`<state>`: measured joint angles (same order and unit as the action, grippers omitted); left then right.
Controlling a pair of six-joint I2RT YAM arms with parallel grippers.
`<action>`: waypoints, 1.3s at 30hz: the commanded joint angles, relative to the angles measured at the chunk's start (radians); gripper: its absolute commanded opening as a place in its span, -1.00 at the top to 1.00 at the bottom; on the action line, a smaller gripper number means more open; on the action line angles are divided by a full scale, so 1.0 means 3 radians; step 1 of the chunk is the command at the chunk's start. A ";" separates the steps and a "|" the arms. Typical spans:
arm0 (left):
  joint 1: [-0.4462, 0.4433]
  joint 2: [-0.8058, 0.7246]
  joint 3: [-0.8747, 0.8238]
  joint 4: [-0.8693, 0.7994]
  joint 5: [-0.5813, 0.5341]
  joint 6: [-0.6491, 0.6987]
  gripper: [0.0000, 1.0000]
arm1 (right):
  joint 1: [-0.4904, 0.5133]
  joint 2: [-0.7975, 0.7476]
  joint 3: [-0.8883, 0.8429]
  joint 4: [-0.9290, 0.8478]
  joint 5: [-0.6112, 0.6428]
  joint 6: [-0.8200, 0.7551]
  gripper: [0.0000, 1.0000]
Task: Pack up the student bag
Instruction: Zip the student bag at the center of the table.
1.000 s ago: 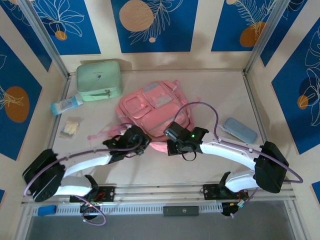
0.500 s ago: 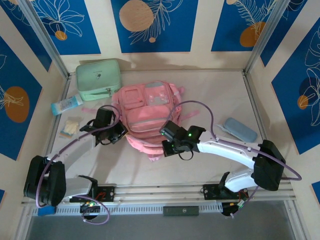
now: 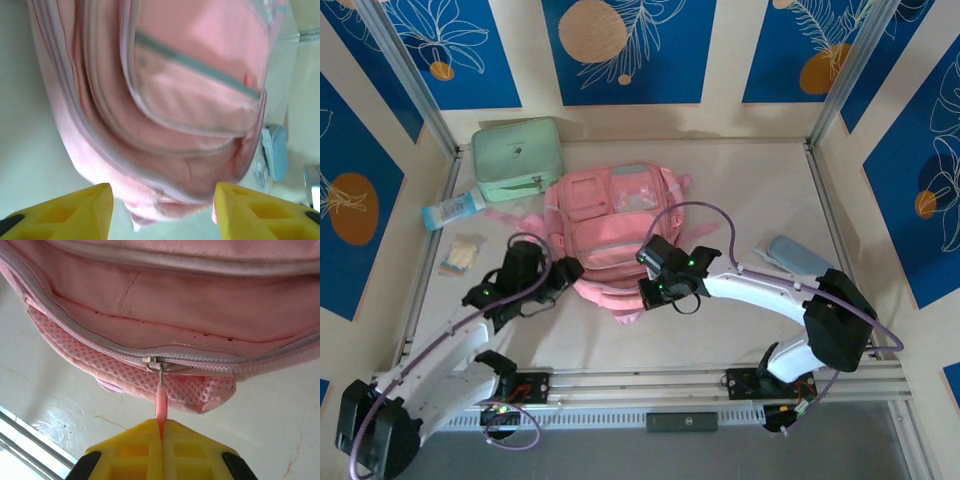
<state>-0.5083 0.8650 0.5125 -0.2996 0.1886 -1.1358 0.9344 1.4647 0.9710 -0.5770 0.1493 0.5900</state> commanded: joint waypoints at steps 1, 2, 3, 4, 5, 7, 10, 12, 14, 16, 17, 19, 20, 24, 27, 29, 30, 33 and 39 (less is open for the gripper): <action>-0.0375 -0.0017 -0.0188 0.0311 -0.0500 -0.0773 -0.12 | -0.0021 0.0054 -0.0025 0.0168 -0.0186 -0.0165 0.94; -0.0505 0.0029 -0.0151 0.0297 -0.0653 -0.0879 -0.12 | -0.0022 0.0080 -0.0045 0.0250 -0.0234 -0.0197 0.93; -0.0609 0.0092 -0.0110 0.0302 -0.0763 -0.0937 -0.12 | -0.0028 0.0105 -0.0054 0.0305 -0.0271 -0.0220 0.91; -0.0683 0.0182 -0.0052 0.0296 -0.0852 -0.0977 -0.12 | -0.0024 0.0131 -0.0049 0.0347 -0.0287 -0.0233 0.89; -0.0749 0.0276 0.0001 0.0257 -0.0930 -0.1069 -0.12 | -0.0027 0.0150 -0.0049 0.0373 -0.0268 -0.0241 0.87; -0.0812 0.0429 -0.0006 0.0434 -0.0993 -0.1178 -0.11 | -0.0031 0.0173 -0.0037 0.0405 -0.0248 -0.0263 0.81; -0.0871 0.0630 0.0037 0.0571 -0.1108 -0.1260 -0.07 | -0.0042 0.0232 -0.0021 0.0410 -0.0186 -0.0301 0.77; -0.0877 0.0745 0.0075 0.0539 -0.1141 -0.1344 -0.04 | -0.0043 0.0280 0.0008 0.0410 -0.0207 -0.0307 0.75; -0.0892 0.0838 0.0065 0.0654 -0.1162 -0.1392 -0.02 | -0.0027 0.0297 0.0011 0.0444 -0.0246 -0.0307 0.71; -0.0894 0.0920 0.0076 0.0677 -0.1201 -0.1433 -0.02 | -0.0011 0.0320 0.0015 0.0466 -0.0222 -0.0313 0.67; -0.0899 0.0954 0.0088 0.0677 -0.1217 -0.1458 -0.01 | -0.0011 0.0342 0.0037 0.0458 -0.0206 -0.0325 0.65; -0.0899 0.0999 0.0095 0.0669 -0.1254 -0.1461 0.03 | -0.0007 0.0377 0.0079 0.0416 -0.0169 -0.0330 0.62; -0.0900 0.1021 0.0087 0.0650 -0.1272 -0.1503 0.10 | -0.0006 0.0379 0.0087 0.0414 -0.0145 -0.0326 0.60; -0.0901 0.1084 0.0041 0.0745 -0.1283 -0.1529 0.30 | -0.0006 0.0434 0.0102 0.0494 -0.0076 -0.0290 0.49; -0.0905 0.1119 0.0046 0.0783 -0.1236 -0.1511 0.45 | 0.0024 0.0539 0.0200 0.0471 0.0036 -0.0296 0.49; -0.0907 0.1133 0.0045 0.0777 -0.1232 -0.1502 0.57 | 0.0055 0.0577 0.0239 0.0476 0.0071 -0.0332 0.53; -0.0905 0.1133 0.0039 0.0757 -0.1244 -0.1508 0.64 | 0.0065 0.0589 0.0255 0.0467 0.0078 -0.0342 0.57; -0.0907 0.1088 -0.0012 0.0766 -0.1293 -0.1504 0.84 | 0.0069 0.0559 0.0291 0.0354 0.0148 -0.0338 0.74; -0.0820 0.0843 -0.0008 0.0368 -0.1400 -0.1227 1.00 | 0.0133 0.0461 0.0374 -0.0297 0.0579 -0.0070 1.00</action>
<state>-0.7700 1.1671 0.5144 -0.1226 -0.1665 -1.5600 0.9661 1.6306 1.0611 -0.5419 0.2371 0.5236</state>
